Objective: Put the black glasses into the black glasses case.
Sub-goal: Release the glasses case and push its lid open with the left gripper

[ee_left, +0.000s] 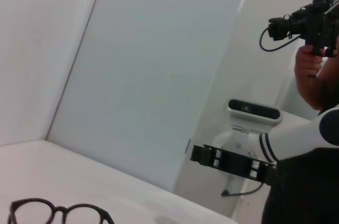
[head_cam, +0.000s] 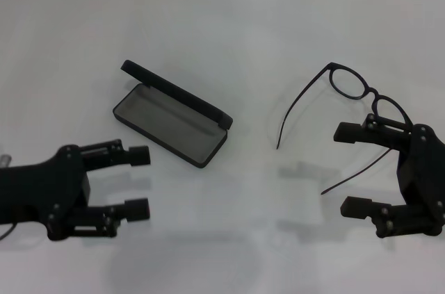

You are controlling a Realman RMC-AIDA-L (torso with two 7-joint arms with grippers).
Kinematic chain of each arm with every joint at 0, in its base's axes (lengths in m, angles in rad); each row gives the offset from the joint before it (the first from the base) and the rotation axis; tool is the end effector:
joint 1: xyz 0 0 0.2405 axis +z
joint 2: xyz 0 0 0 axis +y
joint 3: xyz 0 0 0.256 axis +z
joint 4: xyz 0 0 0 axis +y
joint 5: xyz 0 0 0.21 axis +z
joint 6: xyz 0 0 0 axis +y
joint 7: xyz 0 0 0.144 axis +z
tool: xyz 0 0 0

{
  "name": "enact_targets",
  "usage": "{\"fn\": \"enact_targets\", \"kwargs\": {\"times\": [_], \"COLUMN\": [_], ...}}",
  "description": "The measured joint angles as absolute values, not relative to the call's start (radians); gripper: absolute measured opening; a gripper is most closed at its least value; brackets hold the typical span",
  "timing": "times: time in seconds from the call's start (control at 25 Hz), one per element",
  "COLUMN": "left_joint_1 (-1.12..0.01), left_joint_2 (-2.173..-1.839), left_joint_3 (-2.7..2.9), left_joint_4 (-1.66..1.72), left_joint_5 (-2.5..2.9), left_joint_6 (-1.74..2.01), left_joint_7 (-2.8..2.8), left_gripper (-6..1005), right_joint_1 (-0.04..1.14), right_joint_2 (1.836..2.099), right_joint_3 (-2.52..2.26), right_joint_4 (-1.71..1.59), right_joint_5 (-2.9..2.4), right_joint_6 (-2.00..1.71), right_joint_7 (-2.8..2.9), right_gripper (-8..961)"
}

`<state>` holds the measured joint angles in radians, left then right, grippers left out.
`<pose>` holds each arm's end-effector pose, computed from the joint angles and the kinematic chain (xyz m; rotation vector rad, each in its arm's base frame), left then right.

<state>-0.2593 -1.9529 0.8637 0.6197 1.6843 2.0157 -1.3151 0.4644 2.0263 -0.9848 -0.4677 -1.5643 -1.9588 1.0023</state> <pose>-0.2913 0.2223 0.0504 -2.8341 -0.6110 -1.1572 0.2290 0.2632 0.0025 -2.8269 0.0880 1.3589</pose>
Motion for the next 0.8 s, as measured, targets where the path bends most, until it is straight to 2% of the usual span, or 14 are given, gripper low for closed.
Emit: {"fn": "enact_targets", "kwargs": {"times": [0.16, 0.4, 0.52, 0.68, 0.8], "left_joint_1": [-0.264, -0.346, -0.399, -0.488, -0.51], "left_joint_2": [-1.953, -1.92, -1.92, -1.942, -1.994], "left_joint_3": [0.823, 0.742, 0.737, 0.749, 0.805], "left_joint_4": [0.626, 0.798, 0.939, 1.071, 1.21], "left_joint_5": [1.684, 1.765, 1.862, 2.016, 2.112], "left_joint_6": [2.014, 1.925, 1.852, 1.814, 1.788], "left_joint_7": [-1.326, -1.512, -1.578, -1.607, -1.609], "left_gripper": [847, 847, 847, 848, 848], "right_joint_1": [0.463, 0.457, 0.455, 0.455, 0.453], "right_joint_2": [2.026, 2.025, 2.022, 2.02, 2.021], "right_joint_3": [-0.982, -0.977, -0.974, -0.973, -0.972], "right_joint_4": [-0.466, -0.466, -0.458, -0.454, -0.451], "right_joint_5": [-1.563, -1.563, -1.563, -1.563, -1.556], "right_joint_6": [-1.957, -1.933, -1.926, -1.916, -1.912], "right_joint_7": [1.002, 1.002, 1.002, 1.002, 1.002], "right_gripper": [873, 873, 873, 873, 873]}}
